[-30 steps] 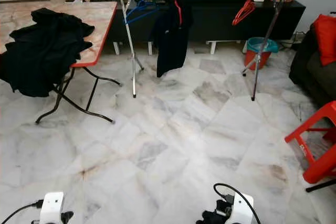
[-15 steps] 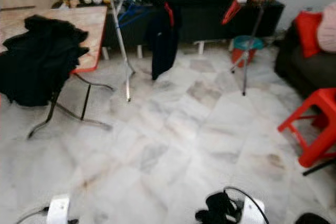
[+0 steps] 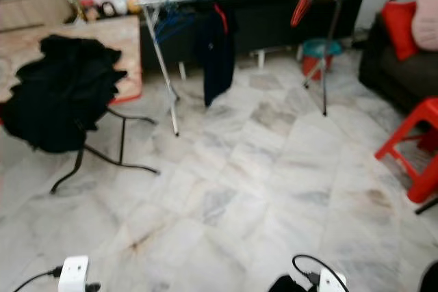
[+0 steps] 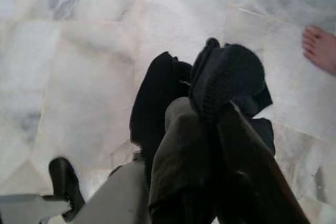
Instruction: Hang hanger
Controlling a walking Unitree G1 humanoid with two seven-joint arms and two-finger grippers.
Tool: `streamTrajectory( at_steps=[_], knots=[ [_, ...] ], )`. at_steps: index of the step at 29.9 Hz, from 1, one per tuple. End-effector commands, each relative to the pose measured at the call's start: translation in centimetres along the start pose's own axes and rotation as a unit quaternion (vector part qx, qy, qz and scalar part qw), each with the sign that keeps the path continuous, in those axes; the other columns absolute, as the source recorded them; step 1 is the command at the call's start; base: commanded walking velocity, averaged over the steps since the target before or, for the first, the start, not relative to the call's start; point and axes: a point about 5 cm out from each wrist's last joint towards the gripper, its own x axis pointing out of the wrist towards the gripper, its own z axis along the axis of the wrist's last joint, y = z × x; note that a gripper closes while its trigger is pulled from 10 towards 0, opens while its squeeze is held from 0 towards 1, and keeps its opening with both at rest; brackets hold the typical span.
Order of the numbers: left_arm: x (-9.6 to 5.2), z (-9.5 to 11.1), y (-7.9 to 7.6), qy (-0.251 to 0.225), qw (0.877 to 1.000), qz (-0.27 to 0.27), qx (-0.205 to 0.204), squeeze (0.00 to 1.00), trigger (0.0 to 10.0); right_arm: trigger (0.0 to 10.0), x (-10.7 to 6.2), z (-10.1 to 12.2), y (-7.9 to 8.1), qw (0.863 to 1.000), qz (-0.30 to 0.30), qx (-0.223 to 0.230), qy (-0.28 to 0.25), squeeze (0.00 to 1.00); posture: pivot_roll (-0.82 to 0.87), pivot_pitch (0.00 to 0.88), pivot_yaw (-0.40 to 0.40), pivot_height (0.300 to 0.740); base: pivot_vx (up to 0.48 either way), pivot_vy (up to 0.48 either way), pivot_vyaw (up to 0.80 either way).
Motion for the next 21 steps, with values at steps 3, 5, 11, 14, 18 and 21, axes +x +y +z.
streamTrajectory(
  at_steps=[3, 5, 11, 14, 18, 21],
  knots=[
    [-0.5, -1.4, 1.6, 0.027, 0.999, 0.024, -0.008, 0.00, 10.0, 10.0, 0.1, 0.2, 1.6, 1.000, 0.019, -0.003, -0.002, 0.00, 0.04, 0.000, 0.047, 0.740, 0.000, 0.401, 0.23],
    [-0.6, -1.6, 1.7, 0.031, 0.999, 0.025, -0.008, 0.00, 10.0, 10.0, 0.1, 0.1, 1.7, 1.000, 0.020, 0.001, -0.001, 0.00, 0.04, 0.000, 0.047, 0.740, 0.000, 0.401, 0.00],
    [-0.9, -2.6, 2.4, 0.051, 0.998, 0.034, -0.012, 0.00, 10.0, 10.0, 0.2, 0.4, 2.1, 1.000, 0.022, 0.001, 0.002, 0.00, 0.05, 0.000, 0.040, 0.740, 0.000, 0.400, 0.00],
    [-1.0, -3.0, 2.8, 0.058, 0.997, 0.039, -0.015, 0.00, 10.0, 10.0, 0.3, 0.6, 2.4, 1.000, 0.023, 0.000, 0.002, 0.00, 0.05, 0.000, 0.039, 0.740, 0.000, 0.397, 0.00],
    [-1.2, -3.4, 3.3, 0.067, 0.996, 0.047, -0.022, 0.00, 10.0, 10.0, 0.3, 0.7, 2.7, 1.000, 0.029, -0.007, 0.003, 0.00, 0.06, 0.000, 0.035, 0.740, 0.000, 0.367, 0.00],
    [-1.3, -3.3, 3.6, 0.067, 0.996, 0.051, -0.026, 0.00, 10.0, 10.0, 0.3, 0.9, 2.6, 1.000, 0.029, -0.007, -0.001, 0.00, 0.06, 0.000, 0.031, 0.740, 0.000, 0.358, 0.00]
  ],
)
